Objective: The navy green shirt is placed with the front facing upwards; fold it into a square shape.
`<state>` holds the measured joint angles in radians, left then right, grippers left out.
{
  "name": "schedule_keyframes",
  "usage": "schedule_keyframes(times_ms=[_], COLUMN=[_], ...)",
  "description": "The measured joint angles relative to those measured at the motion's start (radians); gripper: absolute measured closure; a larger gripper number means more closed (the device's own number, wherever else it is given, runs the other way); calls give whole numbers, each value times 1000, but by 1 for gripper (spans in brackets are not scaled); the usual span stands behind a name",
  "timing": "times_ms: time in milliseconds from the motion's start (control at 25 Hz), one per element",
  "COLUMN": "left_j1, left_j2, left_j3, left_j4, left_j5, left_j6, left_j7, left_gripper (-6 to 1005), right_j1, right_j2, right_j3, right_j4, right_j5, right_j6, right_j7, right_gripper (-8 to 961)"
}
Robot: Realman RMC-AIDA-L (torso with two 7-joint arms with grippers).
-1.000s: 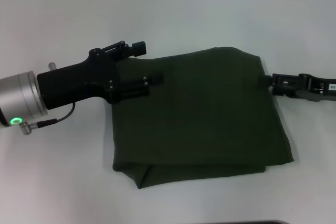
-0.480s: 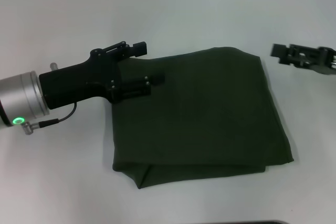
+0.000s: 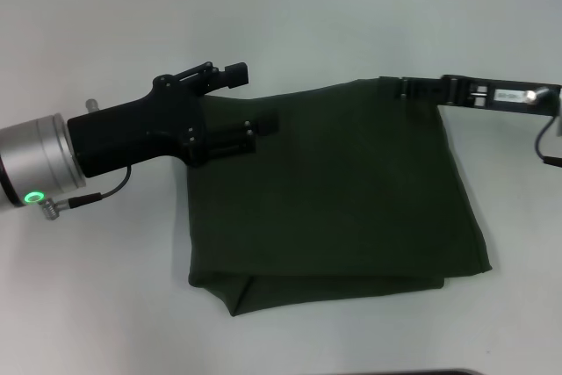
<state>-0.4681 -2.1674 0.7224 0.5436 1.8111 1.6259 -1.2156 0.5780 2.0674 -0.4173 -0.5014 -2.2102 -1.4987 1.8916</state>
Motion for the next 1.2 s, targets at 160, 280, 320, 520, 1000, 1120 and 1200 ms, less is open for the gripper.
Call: schedule_keyframes(times_ms=[160,280,320,520,1000,1120,1200], left_j1=[-1,-1,-1,0,-4,-5,-5], left_j2=[0,0,0,0,-2,-2,-2], left_j3=[0,0,0,0,1,0,0], left_j4=[-2,-3,-3,-7,-28,-29,-30], left_j5=[-1,-2,-5,-13,-13,-13,-13], left_j6=[0,-1,-2,-11,-28,-35,-36], left_j7=[0,1,1,1,2,2,2], left_gripper=[151,151,152,152,151,152,152], right_j1=[21,38,43,57,76,75,75], right_j2=[12,13,13,15,18,18,19], right_j3=[-17,-21,-23,-25,-134,-145,-150], right_j4=[17,47,57,103,165,168,167], right_j5=[1,2,2,2,0,-1,-1], right_j6=[36,62,72,123,287,307,314], right_j7=[-42,-67,-76,-120,-177,-177,-177], right_gripper=[466,591,632,839,933,933,933])
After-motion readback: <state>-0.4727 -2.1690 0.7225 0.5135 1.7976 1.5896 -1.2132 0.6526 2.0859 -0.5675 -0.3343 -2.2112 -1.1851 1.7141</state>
